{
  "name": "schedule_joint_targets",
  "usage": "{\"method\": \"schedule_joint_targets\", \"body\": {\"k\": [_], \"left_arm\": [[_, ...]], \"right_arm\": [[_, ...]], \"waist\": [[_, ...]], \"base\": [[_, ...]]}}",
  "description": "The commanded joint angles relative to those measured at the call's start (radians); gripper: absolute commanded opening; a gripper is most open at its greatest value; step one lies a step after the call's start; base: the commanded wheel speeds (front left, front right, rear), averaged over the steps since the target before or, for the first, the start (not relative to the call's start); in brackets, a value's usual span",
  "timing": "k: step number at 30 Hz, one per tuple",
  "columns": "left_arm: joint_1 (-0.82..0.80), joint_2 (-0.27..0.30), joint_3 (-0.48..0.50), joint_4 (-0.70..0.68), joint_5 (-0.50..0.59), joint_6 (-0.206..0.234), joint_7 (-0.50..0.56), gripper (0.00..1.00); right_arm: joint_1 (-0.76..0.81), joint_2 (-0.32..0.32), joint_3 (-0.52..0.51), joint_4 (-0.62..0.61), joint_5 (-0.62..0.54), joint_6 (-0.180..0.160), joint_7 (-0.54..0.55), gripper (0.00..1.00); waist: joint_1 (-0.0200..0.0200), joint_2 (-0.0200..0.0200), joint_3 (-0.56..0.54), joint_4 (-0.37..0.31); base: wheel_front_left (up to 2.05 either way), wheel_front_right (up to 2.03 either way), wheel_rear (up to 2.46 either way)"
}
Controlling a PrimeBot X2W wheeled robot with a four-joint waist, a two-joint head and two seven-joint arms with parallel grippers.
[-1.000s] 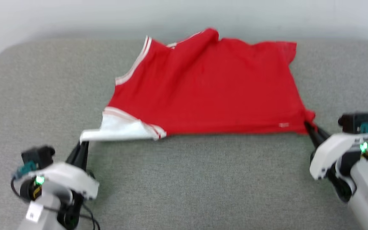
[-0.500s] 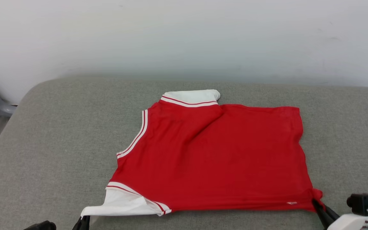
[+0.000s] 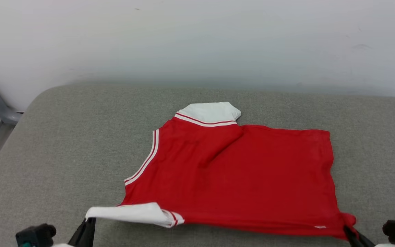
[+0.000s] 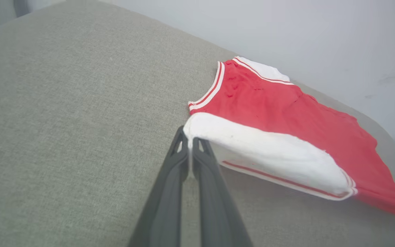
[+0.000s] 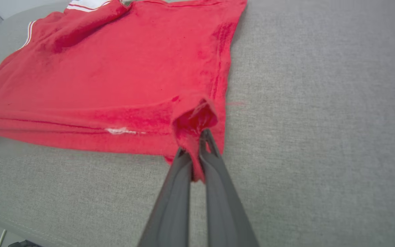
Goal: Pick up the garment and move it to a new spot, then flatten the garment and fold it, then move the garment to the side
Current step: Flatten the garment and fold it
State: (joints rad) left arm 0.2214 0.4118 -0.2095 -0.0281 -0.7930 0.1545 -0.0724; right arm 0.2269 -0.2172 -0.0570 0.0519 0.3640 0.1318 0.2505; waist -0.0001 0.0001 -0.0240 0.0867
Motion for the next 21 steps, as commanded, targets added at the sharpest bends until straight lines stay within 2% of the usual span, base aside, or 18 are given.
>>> {"method": "schedule_joint_targets", "body": {"k": [1, 5, 9, 13, 21], "left_arm": [[-0.041, 0.011, 0.0, -0.009, 0.007, 0.001, 0.006, 0.0], [-0.137, 0.01, -0.024, 0.015, 0.017, -0.024, 0.024, 0.0], [-0.258, -0.003, -0.041, 0.088, 0.02, -0.062, 0.033, 0.0], [-0.364, -0.024, -0.061, 0.187, 0.016, -0.102, 0.036, 0.0], [-0.512, -0.065, -0.095, 0.408, -0.002, -0.178, 0.042, 0.0]], "right_arm": [[-0.002, 0.008, -0.013, -0.038, -0.016, -0.002, 0.022, 0.0], [-0.056, 0.015, -0.018, -0.098, -0.051, -0.002, 0.095, 0.0], [-0.133, 0.012, -0.003, -0.089, -0.071, -0.002, 0.148, 0.0], [-0.22, 0.006, 0.021, -0.037, -0.069, -0.002, 0.169, 0.0], [-0.349, -0.012, 0.067, 0.101, -0.071, -0.002, 0.143, 0.0]], "waist": [[0.0001, -0.0001, 0.008, -0.005], [0.0001, -0.0001, 0.042, -0.011], [0.0001, -0.0001, 0.104, -0.017], [0.0001, -0.0001, 0.163, -0.027], [0.0001, -0.0001, 0.25, -0.04]], "base": [[0.0, 0.0, 0.0], [0.0, 0.0, 0.0], [0.0, 0.0, 0.0], [0.0, 0.0, 0.0], [0.0, 0.0, 0.0]]}}
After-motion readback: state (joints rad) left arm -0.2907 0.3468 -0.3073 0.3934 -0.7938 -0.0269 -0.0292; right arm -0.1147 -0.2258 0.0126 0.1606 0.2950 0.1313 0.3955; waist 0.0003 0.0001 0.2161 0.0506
